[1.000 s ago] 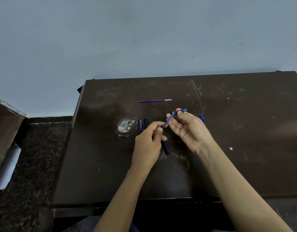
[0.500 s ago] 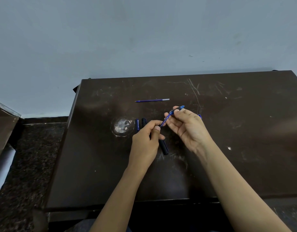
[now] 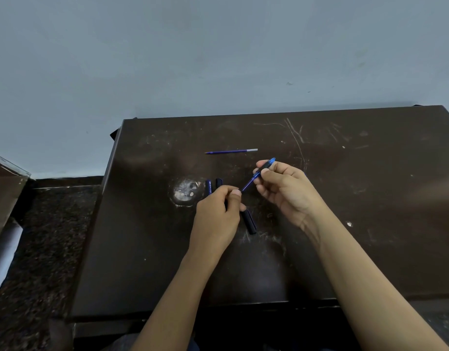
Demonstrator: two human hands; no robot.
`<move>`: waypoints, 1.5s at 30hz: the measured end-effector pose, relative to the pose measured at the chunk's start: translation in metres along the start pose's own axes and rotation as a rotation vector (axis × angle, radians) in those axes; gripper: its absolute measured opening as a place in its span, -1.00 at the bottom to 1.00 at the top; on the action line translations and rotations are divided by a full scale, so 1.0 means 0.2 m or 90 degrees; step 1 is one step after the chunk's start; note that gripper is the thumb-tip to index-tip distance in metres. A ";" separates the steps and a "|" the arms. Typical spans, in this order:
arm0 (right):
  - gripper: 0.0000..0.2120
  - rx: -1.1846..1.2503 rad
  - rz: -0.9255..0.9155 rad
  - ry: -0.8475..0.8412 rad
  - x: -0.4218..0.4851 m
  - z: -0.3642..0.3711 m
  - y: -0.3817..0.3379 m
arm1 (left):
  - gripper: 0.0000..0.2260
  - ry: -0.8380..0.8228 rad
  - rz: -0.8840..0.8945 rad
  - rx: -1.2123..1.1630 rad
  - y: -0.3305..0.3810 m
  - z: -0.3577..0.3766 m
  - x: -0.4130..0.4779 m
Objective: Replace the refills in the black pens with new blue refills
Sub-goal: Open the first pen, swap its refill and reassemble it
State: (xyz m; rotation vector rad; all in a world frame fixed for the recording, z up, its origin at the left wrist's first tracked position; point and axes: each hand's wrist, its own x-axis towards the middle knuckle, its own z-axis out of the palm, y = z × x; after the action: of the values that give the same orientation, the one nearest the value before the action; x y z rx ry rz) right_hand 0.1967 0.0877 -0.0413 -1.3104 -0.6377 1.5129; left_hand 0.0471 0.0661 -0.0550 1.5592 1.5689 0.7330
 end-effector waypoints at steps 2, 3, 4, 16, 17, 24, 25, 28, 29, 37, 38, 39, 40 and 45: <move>-0.82 0.012 0.018 -0.005 -0.01 0.00 -0.01 | -0.76 0.002 -0.006 0.001 0.00 -0.01 0.00; -0.83 0.006 0.027 -0.010 -0.02 0.01 -0.01 | -0.76 0.001 -0.008 0.000 0.01 -0.01 0.00; -0.85 -0.007 0.037 -0.016 -0.03 0.01 -0.01 | -0.76 0.000 -0.007 -0.001 0.01 -0.02 0.00; -0.86 -0.052 0.069 -0.070 -0.08 0.06 -0.03 | -0.78 -0.006 0.034 0.107 0.07 -0.05 -0.04; -0.87 -0.053 0.067 -0.073 -0.08 0.06 -0.03 | -0.78 -0.004 0.034 0.113 0.07 -0.05 -0.04; -0.96 -0.050 0.040 -0.064 -0.09 0.07 -0.01 | -0.95 0.033 0.085 0.098 0.06 -0.07 -0.04; -0.95 -0.054 0.035 -0.061 -0.09 0.08 0.00 | -0.95 0.032 0.081 0.096 0.05 -0.06 -0.04; -0.93 -0.059 0.022 -0.052 -0.09 0.08 0.00 | -0.86 0.032 0.053 0.053 0.06 -0.03 -0.04; -0.93 -0.059 0.018 -0.054 -0.08 0.08 0.00 | -0.83 0.033 0.052 0.043 0.06 -0.03 -0.04; -0.83 -0.092 0.012 -0.049 -0.08 0.04 0.02 | -0.92 0.045 0.093 0.054 0.05 -0.02 -0.05; -0.81 -0.097 0.010 -0.053 -0.08 0.04 0.02 | -0.88 0.034 0.079 0.041 0.05 -0.01 -0.05; -0.80 -0.100 0.009 -0.058 -0.08 0.04 0.02 | -0.82 0.020 0.062 0.023 0.05 0.00 -0.05; -0.79 -0.102 0.009 -0.061 -0.08 0.04 0.01 | -0.78 0.008 0.046 0.007 0.05 0.01 -0.05; -0.83 -0.115 0.017 -0.066 -0.08 0.02 0.02 | -0.93 0.029 0.066 0.021 0.05 -0.01 -0.05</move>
State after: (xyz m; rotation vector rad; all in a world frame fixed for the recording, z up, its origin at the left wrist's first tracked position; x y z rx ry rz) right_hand 0.1906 0.0733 -0.0366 -1.3867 -0.8421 1.5829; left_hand 0.0505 0.0575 -0.0438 1.6685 1.5490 0.8085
